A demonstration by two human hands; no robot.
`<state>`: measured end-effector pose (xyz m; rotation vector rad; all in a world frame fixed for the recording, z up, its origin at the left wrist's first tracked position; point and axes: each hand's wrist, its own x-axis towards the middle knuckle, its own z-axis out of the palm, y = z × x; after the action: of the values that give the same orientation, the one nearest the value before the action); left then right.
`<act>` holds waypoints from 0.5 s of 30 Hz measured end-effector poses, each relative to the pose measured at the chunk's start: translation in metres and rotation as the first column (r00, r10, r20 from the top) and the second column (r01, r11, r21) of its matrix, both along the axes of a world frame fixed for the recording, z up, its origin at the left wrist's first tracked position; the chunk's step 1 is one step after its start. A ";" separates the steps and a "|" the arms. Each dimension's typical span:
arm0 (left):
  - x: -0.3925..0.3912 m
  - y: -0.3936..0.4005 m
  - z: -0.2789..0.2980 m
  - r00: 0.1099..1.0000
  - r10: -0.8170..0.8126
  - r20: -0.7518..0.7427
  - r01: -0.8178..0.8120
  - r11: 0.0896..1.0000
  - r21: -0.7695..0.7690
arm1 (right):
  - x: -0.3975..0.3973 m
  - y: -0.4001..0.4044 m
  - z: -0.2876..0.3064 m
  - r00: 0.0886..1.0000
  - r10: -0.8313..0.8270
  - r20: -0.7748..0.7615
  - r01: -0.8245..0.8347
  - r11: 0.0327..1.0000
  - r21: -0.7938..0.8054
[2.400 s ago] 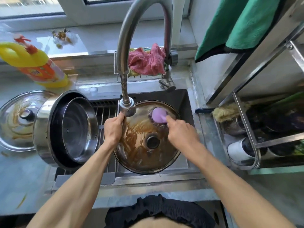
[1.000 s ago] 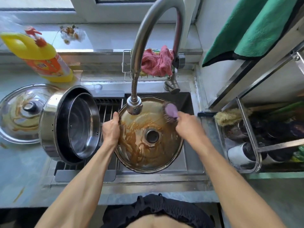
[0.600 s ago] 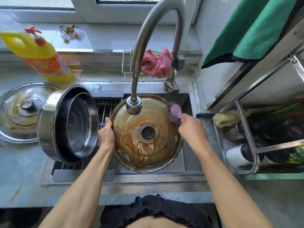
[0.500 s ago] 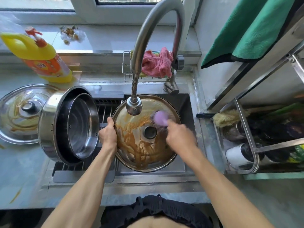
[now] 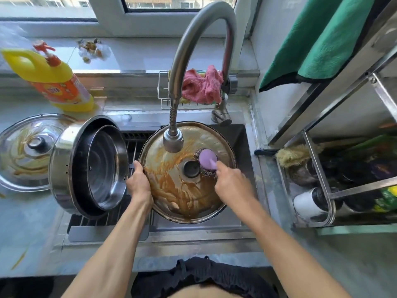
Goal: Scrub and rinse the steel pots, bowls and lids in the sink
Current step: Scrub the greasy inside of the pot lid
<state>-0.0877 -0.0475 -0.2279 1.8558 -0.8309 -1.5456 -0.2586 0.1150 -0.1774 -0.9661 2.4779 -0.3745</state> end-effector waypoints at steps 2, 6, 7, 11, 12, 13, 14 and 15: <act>0.001 0.001 -0.001 1.000 0.003 -0.023 -0.003 1.000 0.020 | -0.017 -0.001 -0.002 0.994 -0.111 0.012 0.111 0.994 -0.004; 0.001 0.005 -0.001 0.998 0.048 -0.040 -0.047 0.998 0.039 | 0.002 -0.003 -0.001 0.998 -0.056 0.014 0.056 0.998 -0.002; -0.001 0.007 0.002 0.996 0.068 -0.052 -0.066 0.997 0.051 | 0.006 -0.001 0.001 0.999 -0.023 0.028 0.023 0.999 -0.023; -0.001 0.012 0.005 0.990 0.118 -0.072 -0.115 0.992 0.045 | -0.020 0.001 -0.009 0.975 -0.220 0.044 0.220 0.975 -0.010; -0.001 0.012 0.006 0.991 0.115 -0.073 -0.112 0.993 0.043 | -0.010 0.001 -0.006 0.983 -0.177 0.041 0.178 0.984 -0.025; -0.001 0.011 0.007 0.991 0.114 -0.075 -0.111 0.993 0.048 | 0.002 0.000 -0.005 0.993 -0.108 0.053 0.110 0.993 -0.041; -0.001 0.011 0.011 0.989 0.119 -0.087 -0.114 0.992 0.058 | 0.011 0.001 -0.003 0.996 -0.058 0.070 0.063 0.996 -0.058; -0.001 0.011 0.012 0.987 0.125 -0.098 -0.119 0.991 0.070 | 0.007 0.001 -0.004 0.994 -0.077 0.071 0.082 0.995 -0.065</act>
<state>-0.0891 -0.0370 -0.2157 1.8193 -0.6169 -1.5918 -0.2518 0.1163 -0.1809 -0.8679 2.4606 -0.5124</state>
